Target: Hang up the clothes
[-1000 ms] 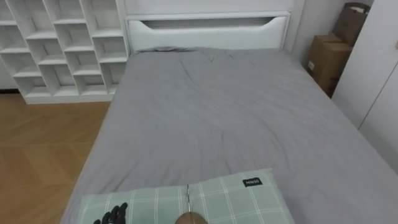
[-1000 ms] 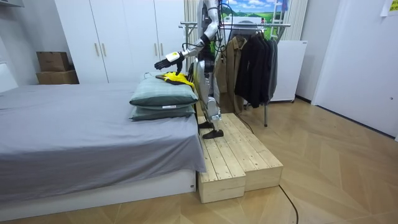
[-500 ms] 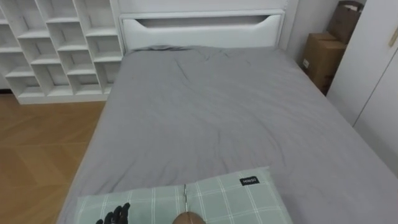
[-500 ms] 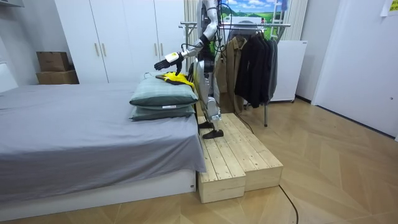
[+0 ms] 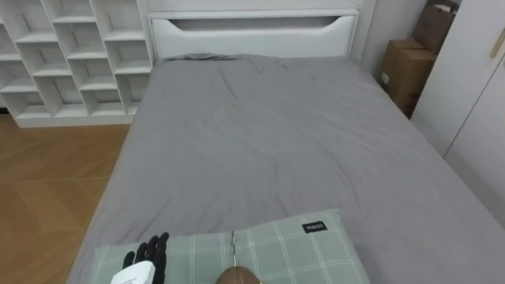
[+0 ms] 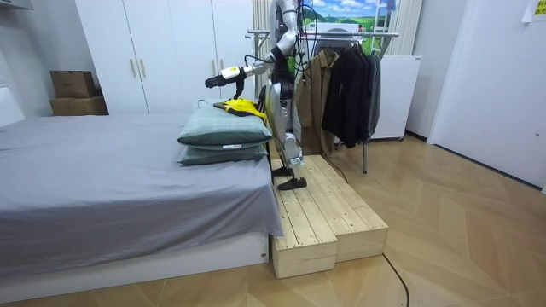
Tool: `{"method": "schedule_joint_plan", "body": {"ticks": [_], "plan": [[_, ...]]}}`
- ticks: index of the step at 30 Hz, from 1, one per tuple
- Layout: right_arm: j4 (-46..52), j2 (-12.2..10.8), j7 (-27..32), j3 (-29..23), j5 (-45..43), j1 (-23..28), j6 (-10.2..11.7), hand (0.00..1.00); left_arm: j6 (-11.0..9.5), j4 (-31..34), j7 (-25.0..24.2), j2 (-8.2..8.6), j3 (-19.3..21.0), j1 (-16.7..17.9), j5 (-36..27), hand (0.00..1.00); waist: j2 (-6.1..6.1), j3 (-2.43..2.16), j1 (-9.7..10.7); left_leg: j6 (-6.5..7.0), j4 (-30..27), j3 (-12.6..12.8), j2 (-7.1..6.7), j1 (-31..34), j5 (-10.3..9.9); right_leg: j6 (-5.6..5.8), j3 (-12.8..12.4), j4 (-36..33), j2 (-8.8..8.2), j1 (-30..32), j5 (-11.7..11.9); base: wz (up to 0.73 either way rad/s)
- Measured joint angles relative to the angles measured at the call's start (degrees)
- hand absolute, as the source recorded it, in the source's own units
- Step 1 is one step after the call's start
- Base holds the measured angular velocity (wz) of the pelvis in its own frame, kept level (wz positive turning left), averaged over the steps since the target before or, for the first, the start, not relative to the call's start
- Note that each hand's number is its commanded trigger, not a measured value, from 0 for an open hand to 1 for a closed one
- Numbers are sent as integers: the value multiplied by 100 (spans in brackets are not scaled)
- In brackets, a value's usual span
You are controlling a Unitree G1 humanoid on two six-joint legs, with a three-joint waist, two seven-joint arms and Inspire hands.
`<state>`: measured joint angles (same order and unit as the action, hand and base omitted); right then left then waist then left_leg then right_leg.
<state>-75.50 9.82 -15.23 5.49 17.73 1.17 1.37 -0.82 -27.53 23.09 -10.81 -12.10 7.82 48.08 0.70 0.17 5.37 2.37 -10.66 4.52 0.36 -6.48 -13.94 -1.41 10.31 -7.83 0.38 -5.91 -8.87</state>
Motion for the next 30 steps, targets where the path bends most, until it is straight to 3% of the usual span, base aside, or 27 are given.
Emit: {"method": "schedule_joint_plan", "body": {"ticks": [18,30], "plan": [[-6,-7,106,200,10,-75,-18,0,26,-195,-9,12,17,-330,-123,0,-24,-14,42,0,-11,5,-6,238,2,-10,3,-17,41,232,9,0],[-24,-62,251,457,2,-205,-16,0,70,-1176,1,127,18,-440,-125,0,-131,2,51,5,-16,-4,-10,340,23,-9,85,3,-11,308,9,2]]}}
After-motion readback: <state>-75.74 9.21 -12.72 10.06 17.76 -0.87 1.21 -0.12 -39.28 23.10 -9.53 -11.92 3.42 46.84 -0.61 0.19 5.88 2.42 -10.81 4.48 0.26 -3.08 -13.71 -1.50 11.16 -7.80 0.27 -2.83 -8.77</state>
